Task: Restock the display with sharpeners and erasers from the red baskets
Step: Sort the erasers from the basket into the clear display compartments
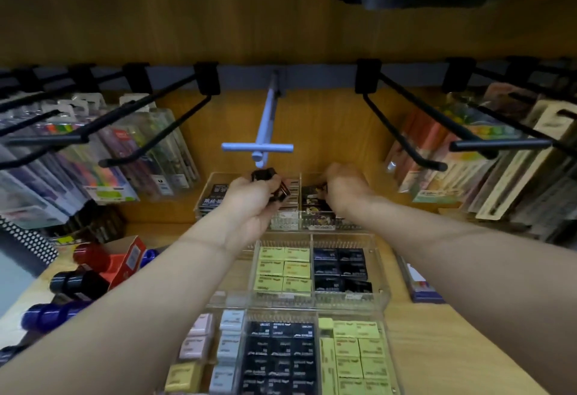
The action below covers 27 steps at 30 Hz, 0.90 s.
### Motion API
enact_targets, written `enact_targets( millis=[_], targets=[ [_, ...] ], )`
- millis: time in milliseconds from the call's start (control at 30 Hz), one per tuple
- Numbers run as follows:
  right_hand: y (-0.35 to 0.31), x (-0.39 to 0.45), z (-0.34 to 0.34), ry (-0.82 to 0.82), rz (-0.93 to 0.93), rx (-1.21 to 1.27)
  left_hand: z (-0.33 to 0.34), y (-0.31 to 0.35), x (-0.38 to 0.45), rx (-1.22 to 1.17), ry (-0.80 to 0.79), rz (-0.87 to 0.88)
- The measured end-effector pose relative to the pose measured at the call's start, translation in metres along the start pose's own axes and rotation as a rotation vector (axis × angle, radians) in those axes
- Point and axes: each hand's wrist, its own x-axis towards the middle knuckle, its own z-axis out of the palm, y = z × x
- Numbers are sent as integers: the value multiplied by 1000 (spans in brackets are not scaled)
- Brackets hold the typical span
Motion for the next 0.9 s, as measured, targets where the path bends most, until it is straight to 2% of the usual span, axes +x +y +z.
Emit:
enact_targets(
  millis=[167,267,367,467,567,733,800,900],
  targets=[
    [6,-3,-3,62,43,69,-4,-2,-3,-10,112,-16],
    [11,-5,-9,-23,83,152,0,1,-12,-50,136,-27],
    [8,-12,-10,-86,49,22,3,4,-20,-73,125,-30],
    [11,-20,-12,-188,-20,-46,4,4,-26,-63,116,-39],
    [15,-31,-16,-243,-118,6,4,2,-31,-72,132,-53],
    [23,-67,-18,136,-233,462,11,-1,-46,-77,139,-105],
    [25,-78,-19,132,-236,624,19,-3,-53,-44,103,-126],
    [27,-83,-21,184,-232,664,32,-7,-60,-27,64,-144]
  ],
)
